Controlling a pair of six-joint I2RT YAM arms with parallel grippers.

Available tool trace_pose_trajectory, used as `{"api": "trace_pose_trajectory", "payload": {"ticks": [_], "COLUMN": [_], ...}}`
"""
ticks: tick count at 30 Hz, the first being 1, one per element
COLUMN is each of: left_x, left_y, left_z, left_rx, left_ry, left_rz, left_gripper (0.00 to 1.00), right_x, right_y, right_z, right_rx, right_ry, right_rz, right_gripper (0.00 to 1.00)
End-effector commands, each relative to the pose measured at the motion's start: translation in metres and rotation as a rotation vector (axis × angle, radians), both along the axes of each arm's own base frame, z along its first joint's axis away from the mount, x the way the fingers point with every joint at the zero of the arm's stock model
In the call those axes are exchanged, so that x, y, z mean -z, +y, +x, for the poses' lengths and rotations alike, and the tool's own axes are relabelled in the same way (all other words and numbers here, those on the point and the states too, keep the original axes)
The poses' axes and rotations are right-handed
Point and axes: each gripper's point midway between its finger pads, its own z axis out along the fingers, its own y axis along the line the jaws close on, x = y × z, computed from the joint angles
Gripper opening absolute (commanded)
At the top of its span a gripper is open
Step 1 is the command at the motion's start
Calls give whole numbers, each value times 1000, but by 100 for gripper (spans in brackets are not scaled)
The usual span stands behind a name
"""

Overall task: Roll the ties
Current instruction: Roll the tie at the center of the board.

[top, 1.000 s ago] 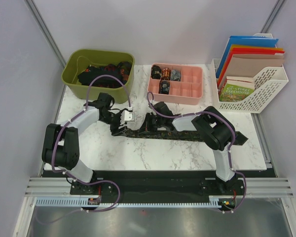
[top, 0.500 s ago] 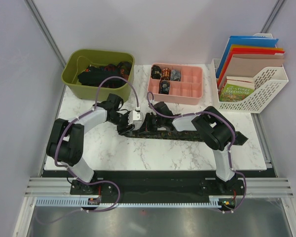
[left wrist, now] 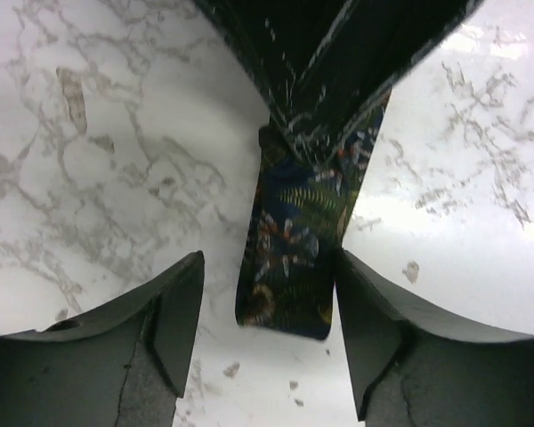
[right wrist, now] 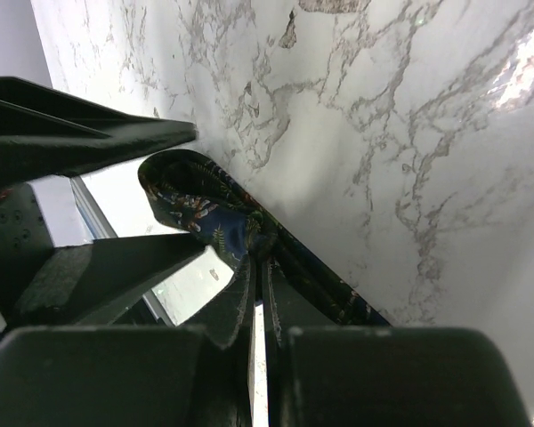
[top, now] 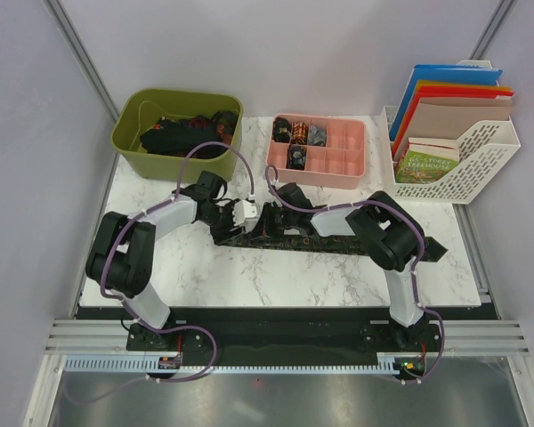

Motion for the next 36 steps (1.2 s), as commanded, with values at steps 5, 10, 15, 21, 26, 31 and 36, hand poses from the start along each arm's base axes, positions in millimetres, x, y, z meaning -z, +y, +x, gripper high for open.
{"api": "trace_pose_trajectory", "payload": {"ticks": [5,10,15,21,26,31,36], "left_x": [-34,-28,-27,-23,-19,-9,-21], "left_y": [21,17,11,8,12,19,12], "left_z": [-10,-5,-5,-8,-14,-15,-9], "left_rx": [103,168,216,231,252,252,246], "left_ry": [-20,-31,-40,-28,-28,-15,-38], "left_rz": [-93,-118,-139,-127,-99,-51,-84], "left_gripper": [75,75,70,51,61,61,51], "right_x": [14,14,16,18,19,20,22], "right_y": [-7,-6,-7,-7,-7,-8,-10], "right_z": [1,2,1,0,0,0,-2], "right_rx": [7,12,10,8,13,15,18], "right_ry": [-5,-1,0,5,8,10,14], "right_rz": [-58,-58,-61,-63,-65,-70,-77], "right_gripper": [6,6,6,6,2,0,0]}}
